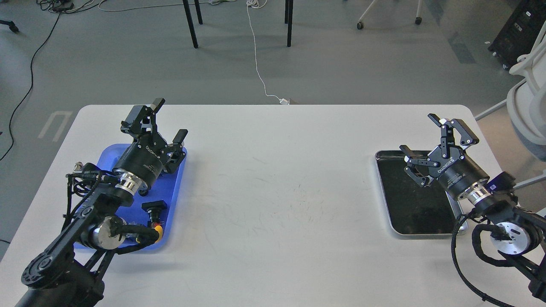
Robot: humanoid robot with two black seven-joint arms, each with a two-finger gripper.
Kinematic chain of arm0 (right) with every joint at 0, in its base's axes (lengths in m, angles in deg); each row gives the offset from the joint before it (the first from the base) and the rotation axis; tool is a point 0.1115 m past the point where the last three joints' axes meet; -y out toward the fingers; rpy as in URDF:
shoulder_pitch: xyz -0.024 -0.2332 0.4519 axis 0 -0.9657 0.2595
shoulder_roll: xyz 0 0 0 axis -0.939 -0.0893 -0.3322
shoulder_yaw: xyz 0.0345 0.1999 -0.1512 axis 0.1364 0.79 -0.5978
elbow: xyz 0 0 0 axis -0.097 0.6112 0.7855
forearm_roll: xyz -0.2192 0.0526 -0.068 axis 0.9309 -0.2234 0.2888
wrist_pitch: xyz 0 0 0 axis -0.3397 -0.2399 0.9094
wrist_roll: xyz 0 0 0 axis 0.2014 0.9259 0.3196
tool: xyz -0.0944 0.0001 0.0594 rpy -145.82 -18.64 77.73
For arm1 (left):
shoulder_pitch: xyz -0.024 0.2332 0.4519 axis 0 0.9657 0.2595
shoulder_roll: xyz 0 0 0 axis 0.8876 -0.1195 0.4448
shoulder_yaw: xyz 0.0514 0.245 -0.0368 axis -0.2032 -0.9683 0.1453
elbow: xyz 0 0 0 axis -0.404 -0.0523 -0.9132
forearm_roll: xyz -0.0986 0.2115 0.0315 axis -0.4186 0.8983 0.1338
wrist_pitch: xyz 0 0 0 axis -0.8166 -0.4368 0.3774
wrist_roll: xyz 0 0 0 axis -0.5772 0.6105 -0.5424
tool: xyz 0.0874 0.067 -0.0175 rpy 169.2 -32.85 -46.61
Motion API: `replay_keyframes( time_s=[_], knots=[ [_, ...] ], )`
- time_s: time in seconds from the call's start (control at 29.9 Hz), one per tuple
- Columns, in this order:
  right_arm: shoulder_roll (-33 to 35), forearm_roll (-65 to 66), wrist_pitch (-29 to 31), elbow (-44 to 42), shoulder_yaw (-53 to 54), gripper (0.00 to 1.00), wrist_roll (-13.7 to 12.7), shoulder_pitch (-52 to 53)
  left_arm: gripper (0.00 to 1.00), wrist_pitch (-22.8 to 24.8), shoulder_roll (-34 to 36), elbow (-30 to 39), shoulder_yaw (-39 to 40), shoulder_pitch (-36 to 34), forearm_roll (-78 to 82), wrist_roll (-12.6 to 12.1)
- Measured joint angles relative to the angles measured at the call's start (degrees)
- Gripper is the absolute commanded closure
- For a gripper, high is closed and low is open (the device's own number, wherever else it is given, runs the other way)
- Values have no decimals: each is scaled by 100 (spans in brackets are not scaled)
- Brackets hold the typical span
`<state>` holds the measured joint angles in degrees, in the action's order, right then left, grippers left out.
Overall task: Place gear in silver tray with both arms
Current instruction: 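Move the left gripper down over the blue tray of parts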
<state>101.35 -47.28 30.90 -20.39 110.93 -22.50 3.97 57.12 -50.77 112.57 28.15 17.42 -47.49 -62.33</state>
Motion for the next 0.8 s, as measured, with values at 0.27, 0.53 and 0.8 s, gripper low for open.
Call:
replay_keyframes(
  time_s=[0.27, 0.53, 0.8],
  knots=[
    [27, 16, -8, 52, -14, 1, 0, -12, 2, -37, -10, 7, -9, 14, 9, 0],
    [59, 18, -9, 77, 2, 1, 0, -11, 2, 48, 549, 74, -63, -12, 32, 493],
    [114, 26, -10, 123, -1, 1, 0, -7, 2, 364, 2143, 411, -280, 68, 1285, 1604]
  ],
)
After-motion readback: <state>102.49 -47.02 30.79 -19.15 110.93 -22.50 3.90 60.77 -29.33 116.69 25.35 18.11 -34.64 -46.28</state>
